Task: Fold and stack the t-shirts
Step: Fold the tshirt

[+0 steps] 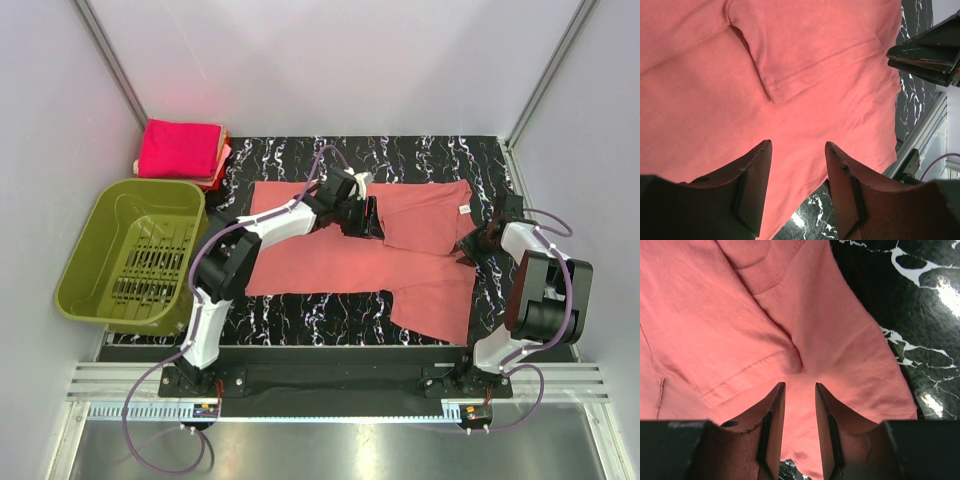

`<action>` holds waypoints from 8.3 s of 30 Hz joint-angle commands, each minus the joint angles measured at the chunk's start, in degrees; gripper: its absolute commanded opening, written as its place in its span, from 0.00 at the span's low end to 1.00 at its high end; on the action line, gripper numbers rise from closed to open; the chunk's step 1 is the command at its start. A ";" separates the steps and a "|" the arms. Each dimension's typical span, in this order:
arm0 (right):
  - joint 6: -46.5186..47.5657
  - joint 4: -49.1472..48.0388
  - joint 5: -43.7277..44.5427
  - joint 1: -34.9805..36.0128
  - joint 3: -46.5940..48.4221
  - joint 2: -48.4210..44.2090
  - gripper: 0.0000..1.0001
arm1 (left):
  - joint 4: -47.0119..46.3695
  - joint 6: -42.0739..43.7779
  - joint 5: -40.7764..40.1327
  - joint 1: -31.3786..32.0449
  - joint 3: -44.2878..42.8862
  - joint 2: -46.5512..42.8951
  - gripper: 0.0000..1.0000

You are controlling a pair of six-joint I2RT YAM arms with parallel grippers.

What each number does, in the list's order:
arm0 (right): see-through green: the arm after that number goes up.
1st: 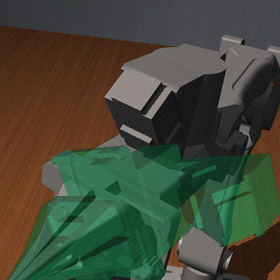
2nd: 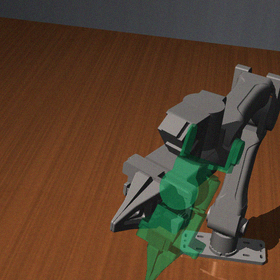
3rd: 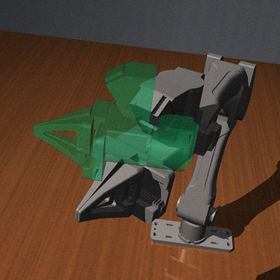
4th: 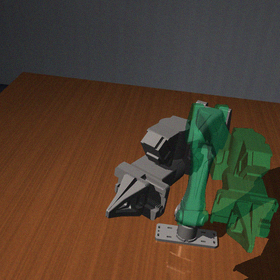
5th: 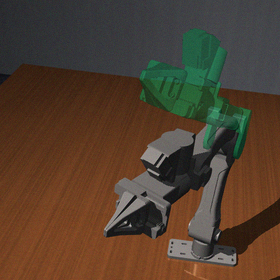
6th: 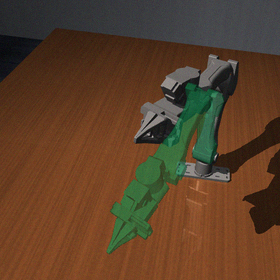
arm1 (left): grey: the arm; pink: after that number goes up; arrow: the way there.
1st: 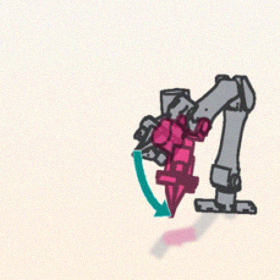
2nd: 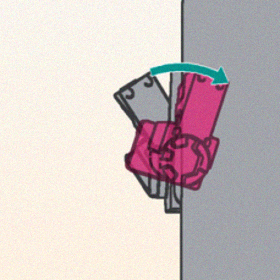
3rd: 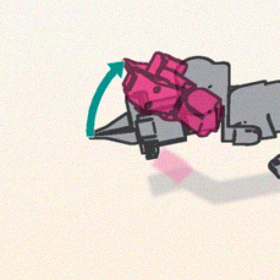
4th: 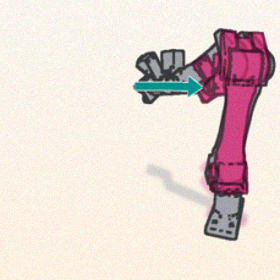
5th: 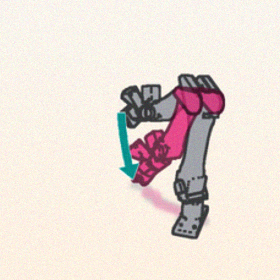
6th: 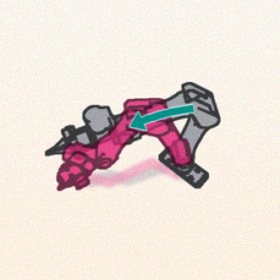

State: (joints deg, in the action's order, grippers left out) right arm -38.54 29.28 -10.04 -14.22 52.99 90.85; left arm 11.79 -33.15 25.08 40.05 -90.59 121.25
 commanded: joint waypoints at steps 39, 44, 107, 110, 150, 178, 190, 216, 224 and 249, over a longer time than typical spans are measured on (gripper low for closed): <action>-1.01 -9.59 -2.35 0.77 -2.37 -1.72 0.00 | -10.74 -7.98 1.46 0.29 -6.71 11.20 0.45; -1.27 -9.85 -3.49 0.77 -3.42 -2.78 0.00 | -11.53 -9.57 1.64 0.38 -7.15 12.43 0.42; -14.28 -20.58 7.67 5.34 -28.04 -27.14 0.11 | 3.14 -6.41 2.69 -1.03 -6.79 8.12 0.19; -13.40 -19.09 8.11 5.34 -25.49 -26.95 0.27 | 4.20 -5.09 3.22 -1.12 -6.80 6.55 0.29; 24.91 -15.83 -22.82 -7.67 37.17 31.49 0.48 | 8.51 -0.16 3.75 -26.52 -24.11 19.29 0.37; 21.15 -19.87 -25.73 -11.62 40.70 38.79 0.00 | 7.19 -1.92 2.87 -27.40 -23.49 21.48 0.38; 10.07 -19.52 -23.01 -11.01 44.12 44.77 0.00 | 5.26 -5.70 4.01 -27.57 -28.76 25.17 0.39; 6.12 -6.52 -11.85 -8.02 59.79 36.70 0.44 | -0.48 -3.25 14.03 -29.33 -22.54 8.77 0.47; -4.25 5.08 0.46 -5.12 32.05 9.49 0.46 | 18.87 13.01 1.67 -27.05 -6.23 -8.12 0.47; -16.20 21.08 10.57 -6.17 -15.64 -22.82 0.46 | 17.05 15.49 -6.11 -5.34 29.93 -42.24 0.50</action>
State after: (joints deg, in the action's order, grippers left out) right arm -52.10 52.66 -0.30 -20.32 37.50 68.36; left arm 33.52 -16.88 14.48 34.11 -62.72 80.20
